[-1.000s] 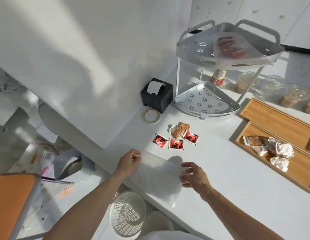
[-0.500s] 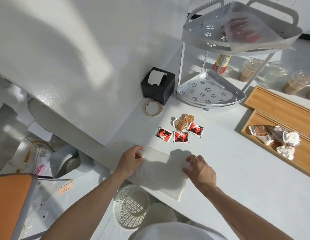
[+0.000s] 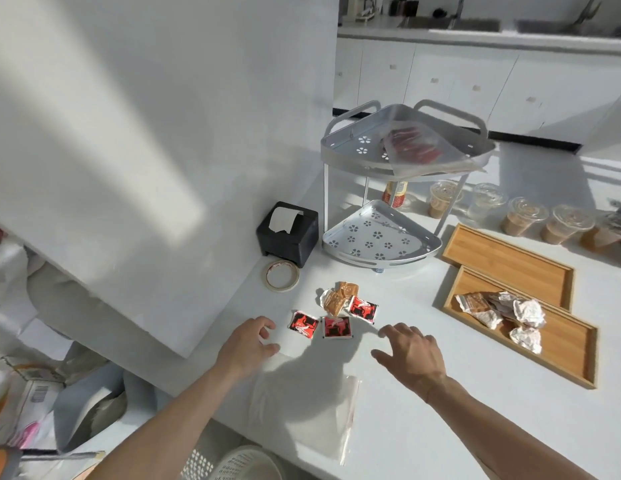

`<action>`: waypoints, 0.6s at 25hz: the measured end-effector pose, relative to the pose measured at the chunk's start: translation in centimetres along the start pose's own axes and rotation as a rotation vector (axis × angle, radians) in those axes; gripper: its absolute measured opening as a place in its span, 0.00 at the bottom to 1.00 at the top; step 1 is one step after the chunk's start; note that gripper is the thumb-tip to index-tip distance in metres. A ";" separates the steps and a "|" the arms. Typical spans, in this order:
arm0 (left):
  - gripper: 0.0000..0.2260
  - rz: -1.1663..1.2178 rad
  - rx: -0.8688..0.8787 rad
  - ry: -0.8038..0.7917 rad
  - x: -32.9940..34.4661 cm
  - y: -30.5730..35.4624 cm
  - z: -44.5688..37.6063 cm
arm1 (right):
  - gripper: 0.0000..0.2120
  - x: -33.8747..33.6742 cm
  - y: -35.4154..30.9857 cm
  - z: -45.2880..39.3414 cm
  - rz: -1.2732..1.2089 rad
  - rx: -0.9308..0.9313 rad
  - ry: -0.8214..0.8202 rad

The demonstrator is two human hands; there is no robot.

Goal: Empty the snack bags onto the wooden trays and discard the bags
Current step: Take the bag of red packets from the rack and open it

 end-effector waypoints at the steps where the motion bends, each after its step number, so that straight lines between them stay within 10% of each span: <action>1: 0.15 -0.038 0.042 -0.014 -1.1 1.7 -0.8 | 0.21 -2.1 0.8 -0.8 0.030 -0.004 0.028; 15: 0.22 -0.337 0.605 0.306 -16.1 31.1 -4.7 | 0.22 -28.8 5.6 -4.4 0.345 -0.032 0.464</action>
Point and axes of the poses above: each hand's wrist, its own z-axis away from the middle knuckle, its own x-axis out of the palm, y = z × x, the point moved 6 cm from there along -z, towards the middle knuckle, and after that the axes turned 3 degrees about -z, right-handed, at the moved point
